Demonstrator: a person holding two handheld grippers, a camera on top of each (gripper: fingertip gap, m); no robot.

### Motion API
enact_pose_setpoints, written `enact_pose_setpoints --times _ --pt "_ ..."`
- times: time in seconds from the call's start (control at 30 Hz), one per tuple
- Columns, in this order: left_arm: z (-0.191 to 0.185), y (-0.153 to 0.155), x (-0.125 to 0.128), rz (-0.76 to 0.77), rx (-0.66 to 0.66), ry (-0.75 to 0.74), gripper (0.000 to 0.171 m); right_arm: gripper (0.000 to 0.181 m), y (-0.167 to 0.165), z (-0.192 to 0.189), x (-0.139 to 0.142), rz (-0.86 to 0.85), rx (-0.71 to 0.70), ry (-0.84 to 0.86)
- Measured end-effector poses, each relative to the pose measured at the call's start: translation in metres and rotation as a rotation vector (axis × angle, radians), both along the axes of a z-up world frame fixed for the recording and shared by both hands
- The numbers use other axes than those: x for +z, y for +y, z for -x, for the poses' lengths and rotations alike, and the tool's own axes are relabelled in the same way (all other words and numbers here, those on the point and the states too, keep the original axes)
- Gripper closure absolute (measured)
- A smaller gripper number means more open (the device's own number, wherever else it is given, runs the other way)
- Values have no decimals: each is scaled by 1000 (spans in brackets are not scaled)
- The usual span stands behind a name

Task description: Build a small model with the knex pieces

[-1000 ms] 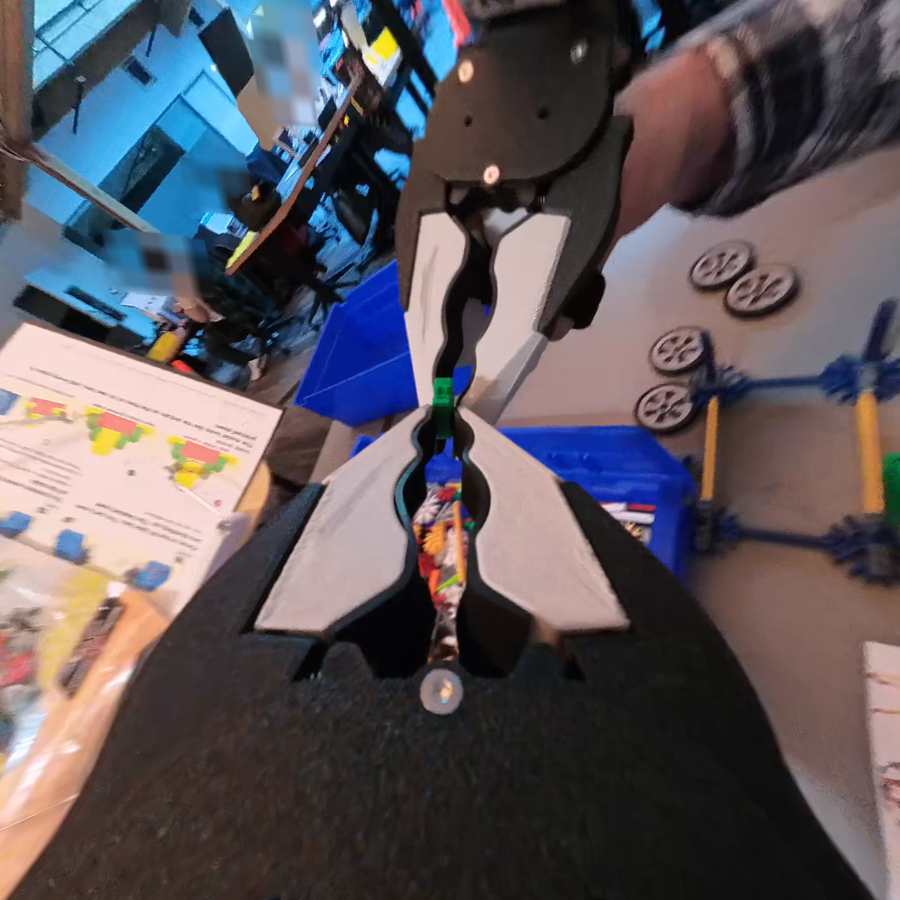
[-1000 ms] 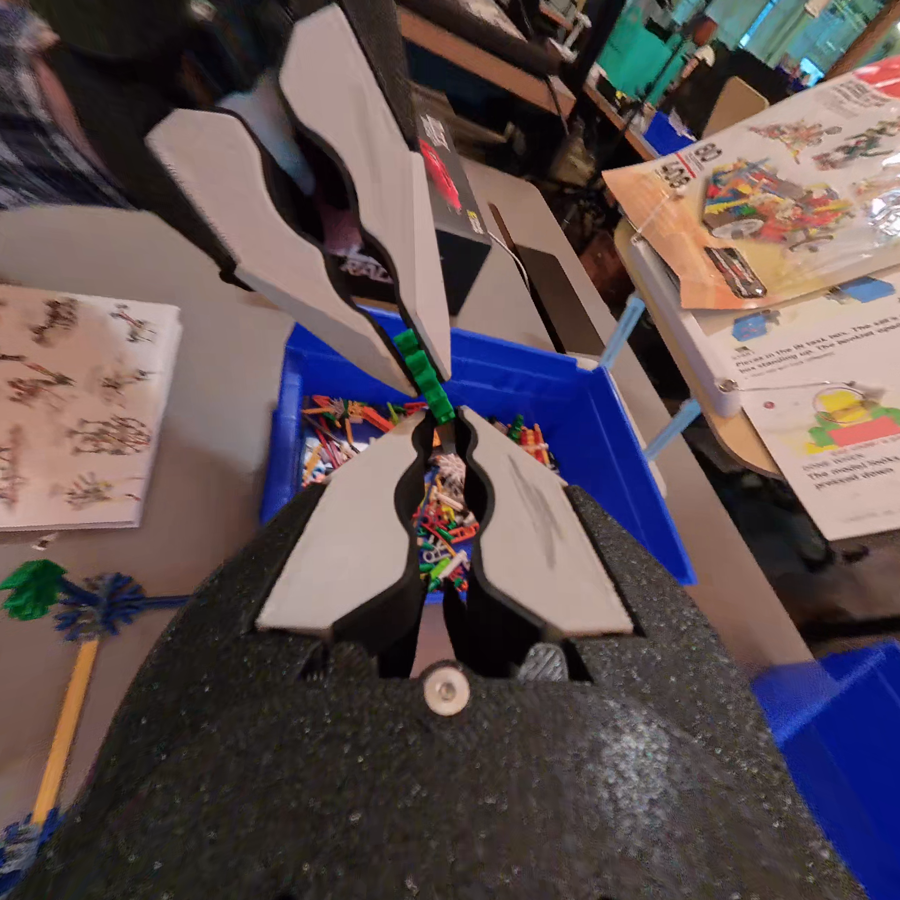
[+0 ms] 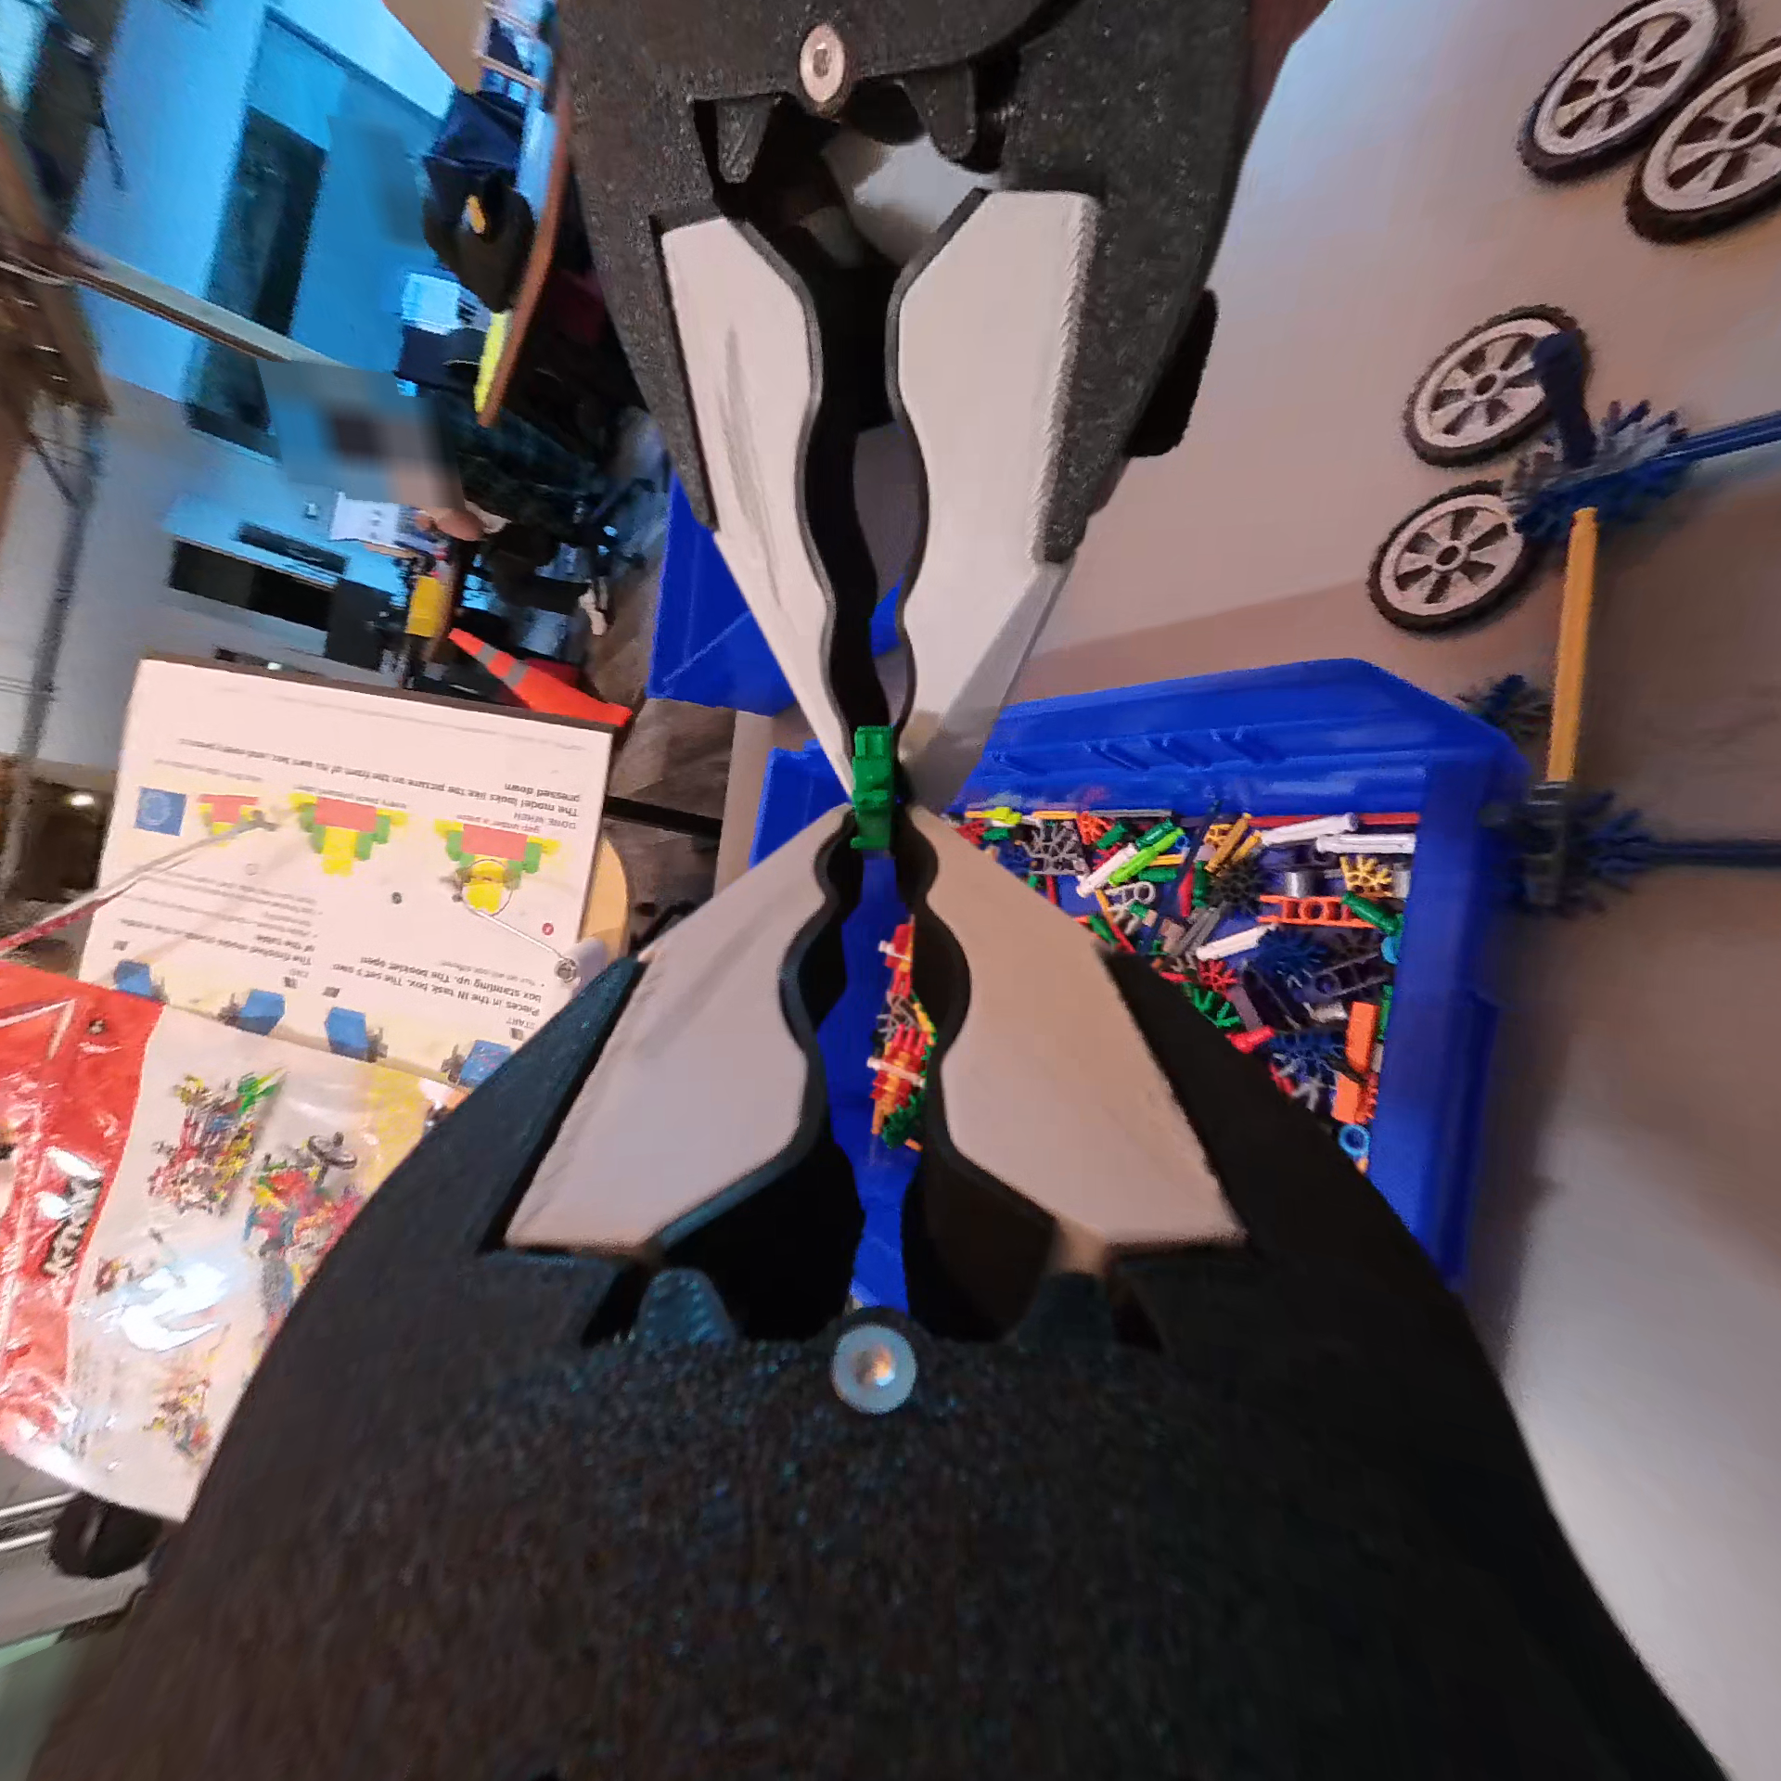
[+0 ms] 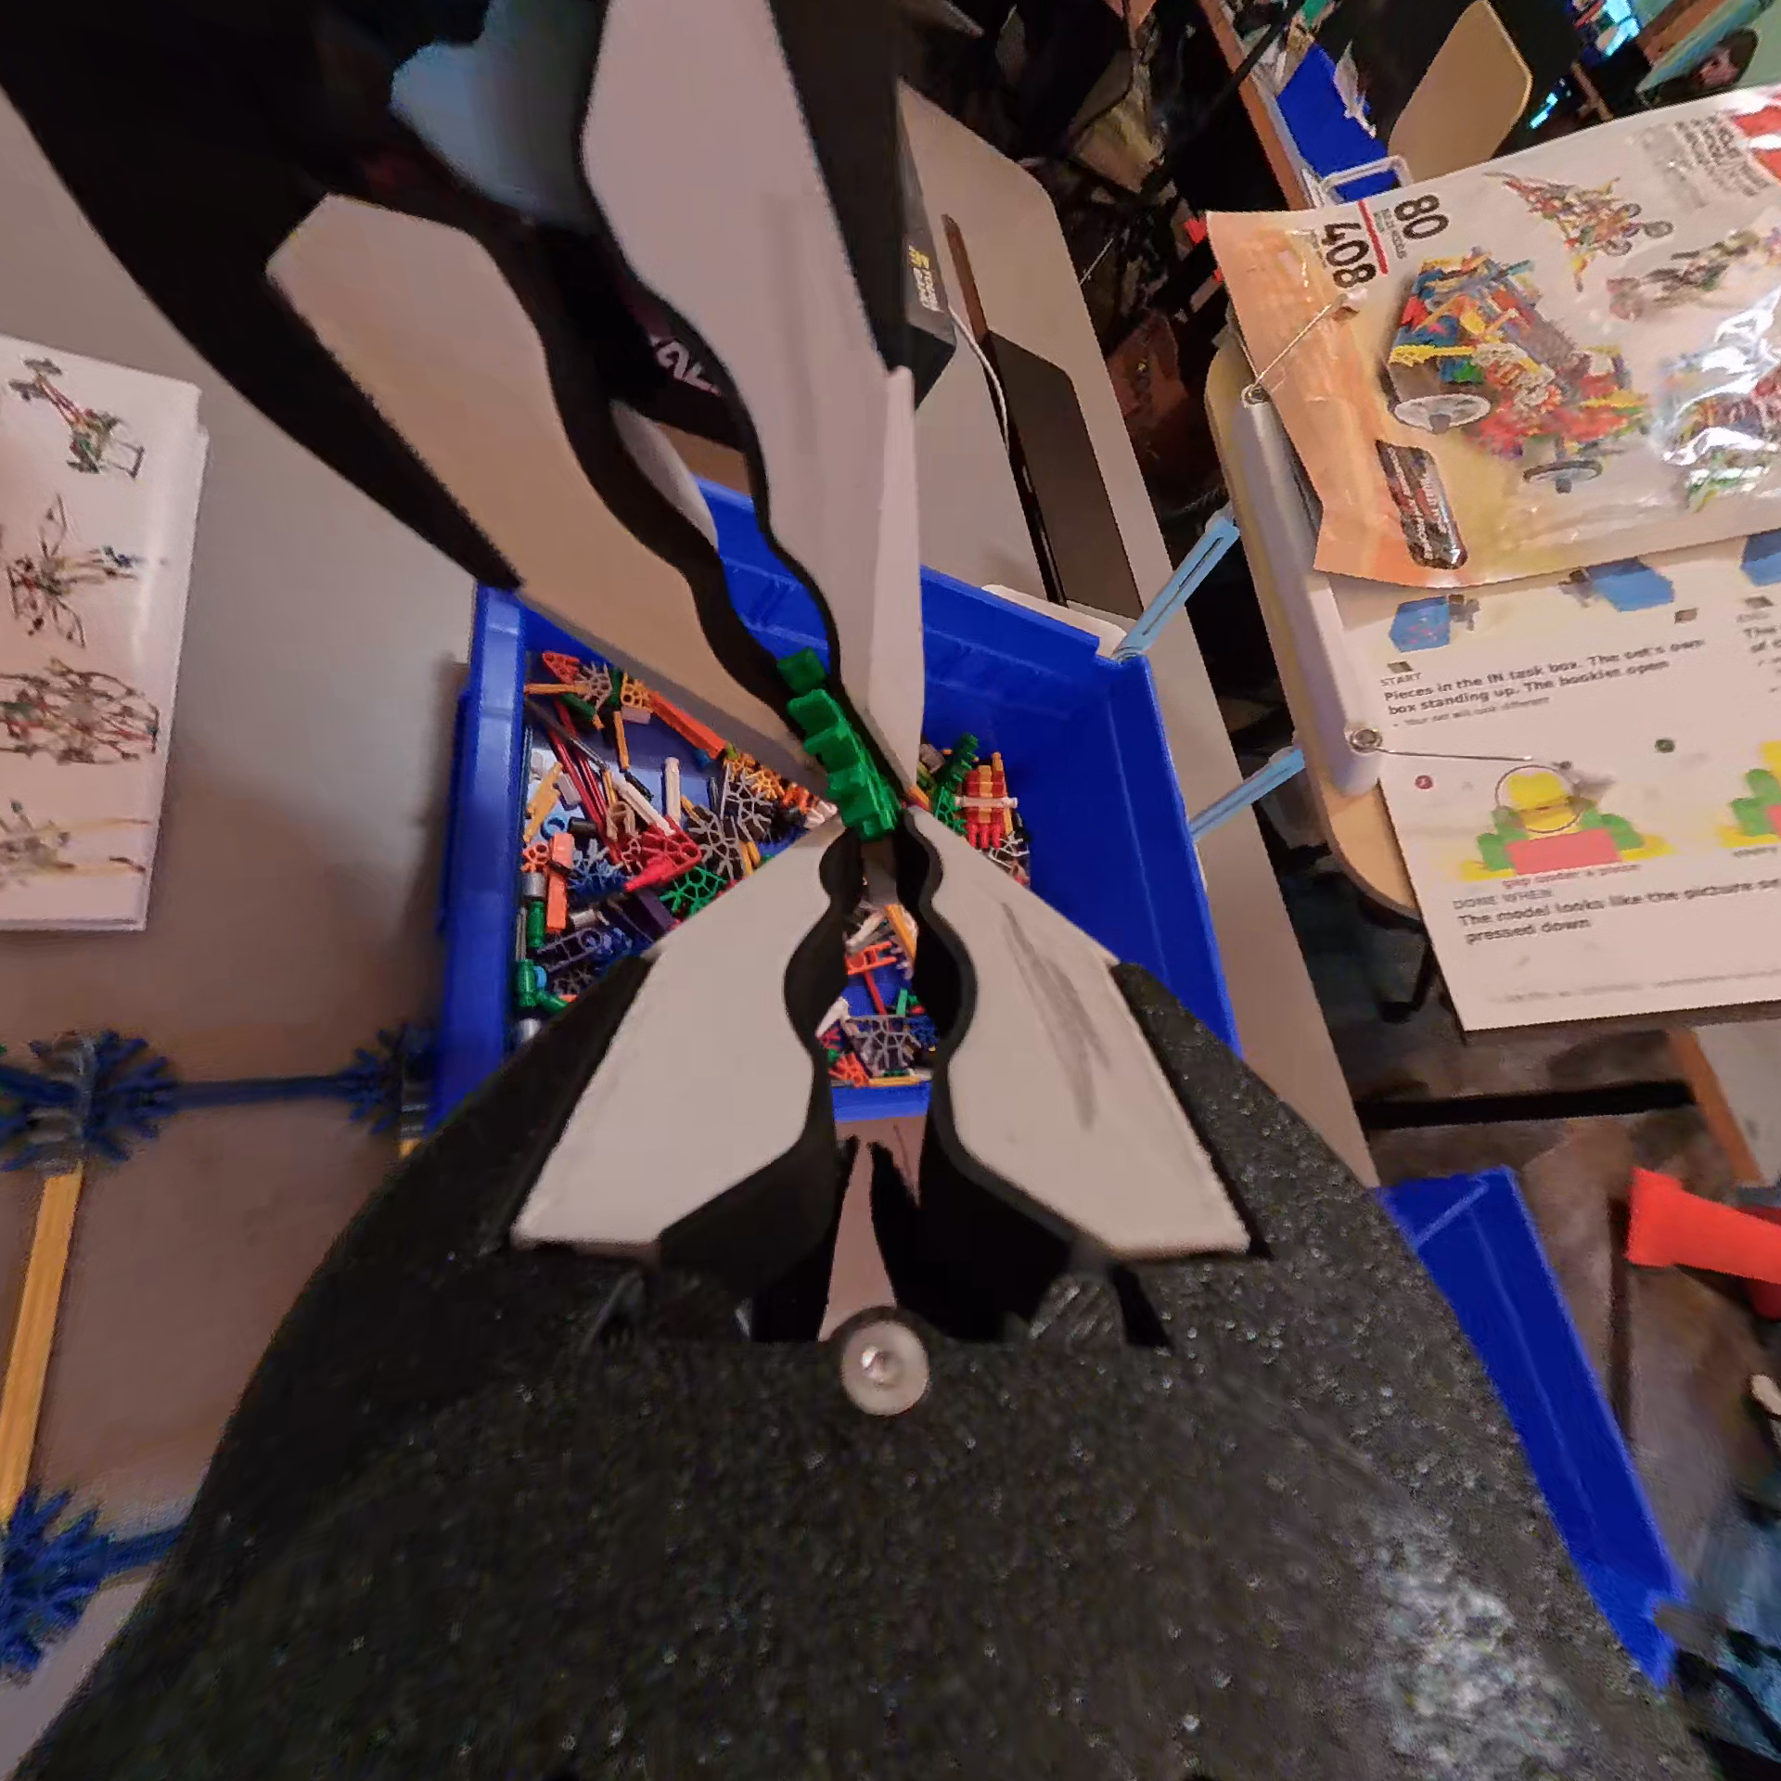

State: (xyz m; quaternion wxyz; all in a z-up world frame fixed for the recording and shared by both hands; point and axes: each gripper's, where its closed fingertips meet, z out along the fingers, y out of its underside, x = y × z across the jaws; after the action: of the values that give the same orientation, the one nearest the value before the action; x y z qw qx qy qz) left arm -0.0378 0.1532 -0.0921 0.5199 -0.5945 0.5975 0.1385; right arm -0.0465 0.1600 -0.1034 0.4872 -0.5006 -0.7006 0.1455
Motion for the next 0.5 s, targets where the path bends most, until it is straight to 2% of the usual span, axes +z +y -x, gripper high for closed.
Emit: enact_pose_setpoints --times 0.23,0.3,0.4,0.5 --pt "5 8 11 -215 70 -26 171 180 2 5 6 179 -23 137" --pt "7 11 7 -222 87 -37 170 180 6 7 3 176 -53 140" --pt "11 14 3 -224 109 -62 169 178 11 10 -2 266 -62 171" --pt "14 16 5 -303 126 -32 169 178 18 11 0 263 -78 216"
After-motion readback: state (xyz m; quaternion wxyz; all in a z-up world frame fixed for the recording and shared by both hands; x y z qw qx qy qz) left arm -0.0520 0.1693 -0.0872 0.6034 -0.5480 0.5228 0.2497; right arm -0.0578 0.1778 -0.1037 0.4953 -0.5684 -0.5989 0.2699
